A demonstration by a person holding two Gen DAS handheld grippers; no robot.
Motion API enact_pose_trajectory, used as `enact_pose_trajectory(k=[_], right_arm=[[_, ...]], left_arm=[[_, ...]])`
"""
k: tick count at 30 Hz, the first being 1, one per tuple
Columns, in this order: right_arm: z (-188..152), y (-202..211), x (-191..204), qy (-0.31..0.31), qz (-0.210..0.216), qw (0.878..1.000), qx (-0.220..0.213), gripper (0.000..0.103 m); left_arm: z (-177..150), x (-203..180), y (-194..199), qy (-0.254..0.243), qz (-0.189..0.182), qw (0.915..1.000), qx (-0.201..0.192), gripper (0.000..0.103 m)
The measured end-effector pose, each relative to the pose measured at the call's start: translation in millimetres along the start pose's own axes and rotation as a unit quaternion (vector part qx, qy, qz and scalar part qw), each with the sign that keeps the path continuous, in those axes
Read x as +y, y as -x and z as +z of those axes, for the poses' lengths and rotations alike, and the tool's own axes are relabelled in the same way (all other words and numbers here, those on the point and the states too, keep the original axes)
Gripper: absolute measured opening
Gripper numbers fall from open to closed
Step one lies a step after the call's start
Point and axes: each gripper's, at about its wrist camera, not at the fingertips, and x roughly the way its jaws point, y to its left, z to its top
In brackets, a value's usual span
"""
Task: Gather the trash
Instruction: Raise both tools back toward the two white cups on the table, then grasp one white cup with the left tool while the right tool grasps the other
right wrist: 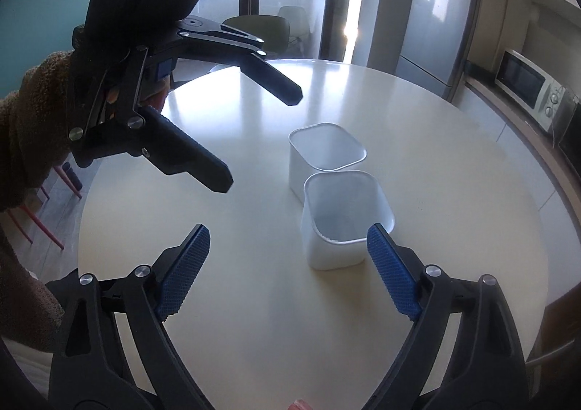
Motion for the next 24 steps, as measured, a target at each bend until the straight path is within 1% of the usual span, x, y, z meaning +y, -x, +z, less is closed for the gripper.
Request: enact_pose_trajectory(k=[3,4,5,6,7,8,9,10,11,12,13,14,15,16,17,19,20,22,24], right_arm=[[3.5,-17.1,-4.8,0.024,-0.009,1.000,0.013,0.079],[4.5,-22.6,-7.5,0.025,-0.009,0.999,0.018,0.078],[6.0,-27.8,-10.4,0.023,-0.004,0.999,0.024,0.076],[6.3,-32.4,-13.3,0.019,0.002,0.999,0.030,0.074],[7.0,-35.9,-16.1,0.015,0.007,0.999,0.034,0.071],[6.5,-39.1,-18.2,0.010,0.013,0.999,0.040,0.070],[5.2,-40.1,-19.0,0.007,0.011,0.999,0.042,0.069],[4.9,-40.2,-19.6,0.007,0.009,0.999,0.043,0.068],[4.4,-39.7,-20.3,0.004,0.010,0.999,0.045,0.067],[4.1,-38.8,-21.0,0.000,0.012,0.999,0.046,0.066],[3.3,-38.1,-21.4,-0.004,0.012,0.999,0.047,0.061],[2.5,-37.6,-22.0,-0.007,0.009,0.999,0.049,0.058],[2.0,-37.3,-21.9,-0.008,0.008,0.998,0.054,0.052],[-0.1,-37.7,-20.3,-0.006,0.011,0.998,0.060,0.038],[-2.5,-38.6,-18.5,-0.005,0.014,0.998,0.066,0.026],[-8.6,-40.7,-12.6,0.001,0.009,0.997,0.077,0.018],[-11.5,-40.9,-9.0,0.007,0.011,0.997,0.080,0.011],[-17.0,-38.6,-3.7,0.008,0.011,0.997,0.077,0.007],[-22.1,-36.5,-1.0,-0.001,0.008,0.997,0.075,0.007]], left_arm=[[-1.0,10.3,-13.7,-0.018,-0.008,0.9997,0.013,0.086],[-1.1,13.3,-17.5,-0.022,-0.012,0.9995,0.019,0.082],[-1.5,16.2,-22.6,-0.026,-0.015,0.9992,0.027,0.077],[-1.6,20.1,-27.0,-0.029,-0.016,0.9988,0.036,0.075],[-2.5,24.0,-31.6,-0.031,-0.018,0.9982,0.048,0.070],[-4.0,26.6,-37.0,-0.033,-0.028,0.9974,0.058,0.059],[-5.9,31.1,-40.3,-0.027,-0.040,0.9966,0.066,0.050],[-7.0,35.3,-43.9,-0.020,-0.040,0.9962,0.075,0.036],[-8.2,37.7,-47.5,-0.019,-0.031,0.9961,0.080,0.030],[-9.6,39.4,-45.5,-0.023,-0.020,0.9966,0.077,0.029],[-9.9,40.8,-43.8,-0.021,-0.025,0.9966,0.076,0.024],[-10.4,42.3,-42.5,-0.014,-0.035,0.9963,0.077,0.016],[-11.5,41.9,-42.2,-0.012,-0.036,0.9960,0.081,0.013],[-13.8,41.5,-43.4,-0.015,-0.030,0.9956,0.088,0.007],[-16.4,38.7,-45.2,-0.021,-0.022,0.9948,0.097,0.006],[-19.7,34.4,-43.1,-0.030,-0.022,0.9939,0.104,0.006],[-20.8,32.8,-41.6,-0.031,-0.023,0.9936,0.106,0.006],[-23.4,31.8,-38.5,-0.026,-0.018,0.9942,0.103,0.006],[-26.3,29.9,-34.2,-0.023,-0.015,0.9948,0.098,0.006]])
